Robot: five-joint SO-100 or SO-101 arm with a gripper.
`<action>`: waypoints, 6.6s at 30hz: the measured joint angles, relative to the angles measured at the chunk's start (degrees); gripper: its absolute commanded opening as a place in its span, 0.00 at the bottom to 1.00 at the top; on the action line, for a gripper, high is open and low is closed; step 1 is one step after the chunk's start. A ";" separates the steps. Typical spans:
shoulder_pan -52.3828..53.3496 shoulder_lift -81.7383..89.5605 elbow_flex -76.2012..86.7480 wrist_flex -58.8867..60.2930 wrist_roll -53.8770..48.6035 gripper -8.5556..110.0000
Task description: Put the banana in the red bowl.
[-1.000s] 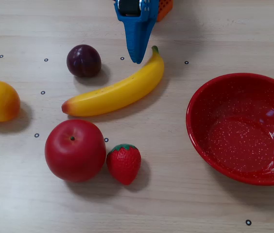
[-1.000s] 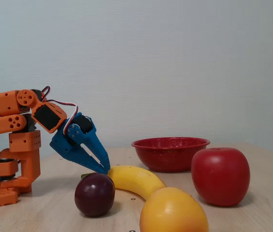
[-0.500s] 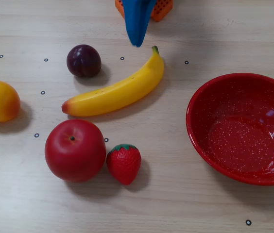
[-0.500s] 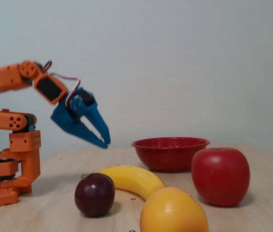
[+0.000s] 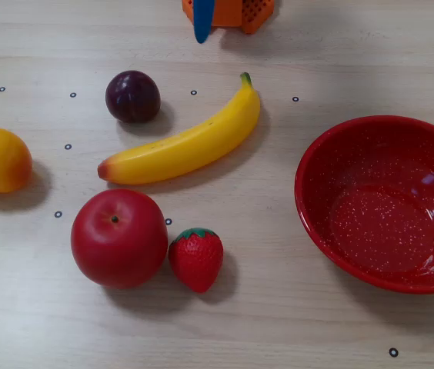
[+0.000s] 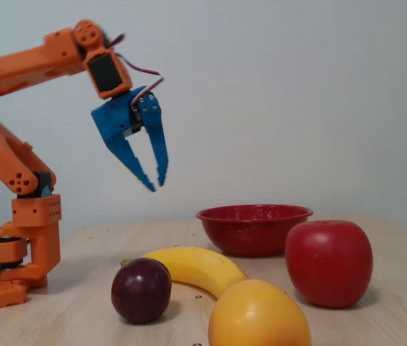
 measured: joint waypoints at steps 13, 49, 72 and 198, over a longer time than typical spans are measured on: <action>-9.67 -27.77 -18.11 14.33 29.88 0.45; -4.13 -68.82 -37.35 1.14 25.14 0.29; -3.34 -65.57 -53.44 16.26 24.17 0.07; 4.83 58.71 66.18 -36.39 -44.74 0.07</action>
